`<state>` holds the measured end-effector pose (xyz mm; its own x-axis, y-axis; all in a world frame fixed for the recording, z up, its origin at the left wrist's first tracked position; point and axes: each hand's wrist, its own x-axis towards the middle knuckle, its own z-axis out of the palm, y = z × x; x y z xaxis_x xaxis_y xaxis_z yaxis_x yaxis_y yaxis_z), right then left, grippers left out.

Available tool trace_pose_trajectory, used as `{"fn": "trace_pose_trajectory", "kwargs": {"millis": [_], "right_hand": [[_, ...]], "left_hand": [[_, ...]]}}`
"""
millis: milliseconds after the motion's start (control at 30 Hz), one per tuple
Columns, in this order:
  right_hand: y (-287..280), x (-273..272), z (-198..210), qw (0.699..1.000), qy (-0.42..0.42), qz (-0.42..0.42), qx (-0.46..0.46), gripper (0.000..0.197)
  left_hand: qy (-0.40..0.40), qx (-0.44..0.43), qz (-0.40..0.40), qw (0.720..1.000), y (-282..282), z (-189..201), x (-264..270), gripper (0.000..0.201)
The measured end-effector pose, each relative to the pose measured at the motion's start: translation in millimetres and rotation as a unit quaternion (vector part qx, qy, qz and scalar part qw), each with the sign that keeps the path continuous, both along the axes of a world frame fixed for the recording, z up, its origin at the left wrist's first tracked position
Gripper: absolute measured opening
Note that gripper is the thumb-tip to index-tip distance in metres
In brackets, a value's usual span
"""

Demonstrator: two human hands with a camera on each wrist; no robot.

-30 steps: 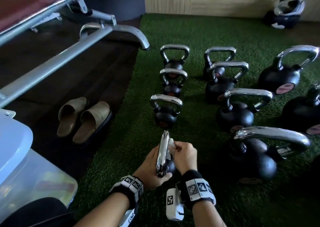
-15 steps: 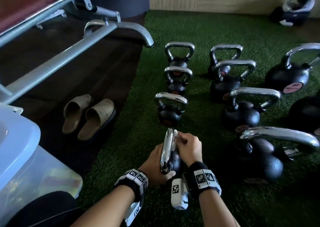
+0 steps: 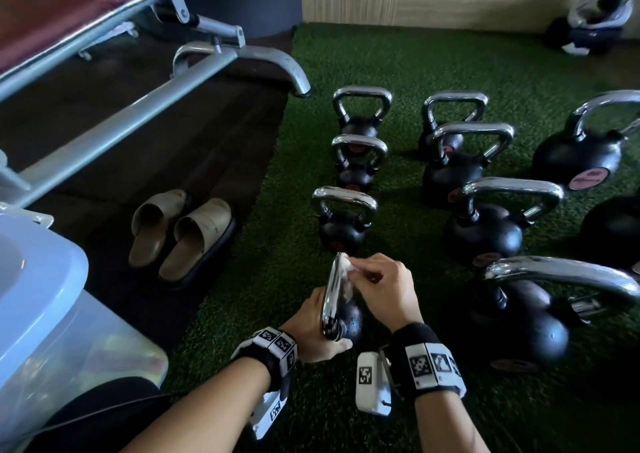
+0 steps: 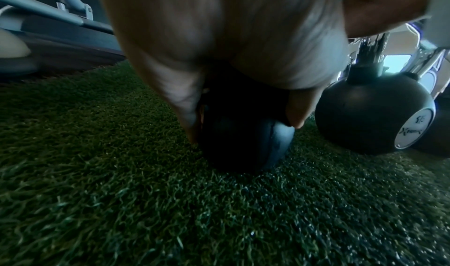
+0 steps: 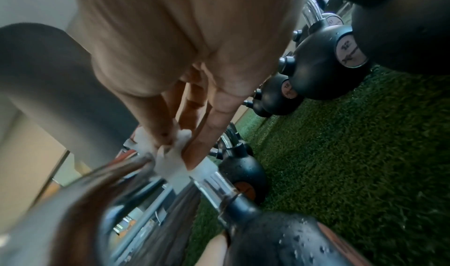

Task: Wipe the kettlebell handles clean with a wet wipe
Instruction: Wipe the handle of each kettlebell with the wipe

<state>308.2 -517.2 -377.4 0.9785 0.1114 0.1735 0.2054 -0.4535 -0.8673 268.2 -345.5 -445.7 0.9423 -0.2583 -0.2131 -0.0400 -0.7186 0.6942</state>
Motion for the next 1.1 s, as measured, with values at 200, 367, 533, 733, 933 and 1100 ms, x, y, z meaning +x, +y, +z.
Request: {"fn": "trace_pose_trajectory", "kwargs": {"millis": [200, 367, 533, 733, 933, 1100], "right_hand": [[-3, -28, 2, 0.997, 0.049, 0.016, 0.061, 0.014], [-6, -34, -9, 0.987, 0.096, 0.016, 0.126, 0.011], [-7, -46, -18, 0.973, 0.172, 0.067, 0.14, 0.012], [-7, -47, -28, 0.98, 0.166, 0.078, 0.082, 0.015], [-11, -28, -29, 0.985, 0.098, 0.125, -0.065, 0.013], [0, -19, -21, 0.965, 0.121, 0.207, -0.104, 0.011]], "left_hand": [[-0.027, -0.069, -0.039, 0.996, -1, 16, 6, 0.08], [0.018, -0.003, -0.063, 0.998, 2, 13, 16, 0.055], [0.001, 0.085, -0.142, 0.986, 2, 9, 22, 0.024], [0.06, 0.007, -0.064, 0.996, 16, -8, 20, 0.07], [0.046, 0.041, -0.085, 0.994, 10, -9, 18, 0.039], [0.004, 0.016, -0.097, 0.995, 17, -14, 15, 0.075]]}}
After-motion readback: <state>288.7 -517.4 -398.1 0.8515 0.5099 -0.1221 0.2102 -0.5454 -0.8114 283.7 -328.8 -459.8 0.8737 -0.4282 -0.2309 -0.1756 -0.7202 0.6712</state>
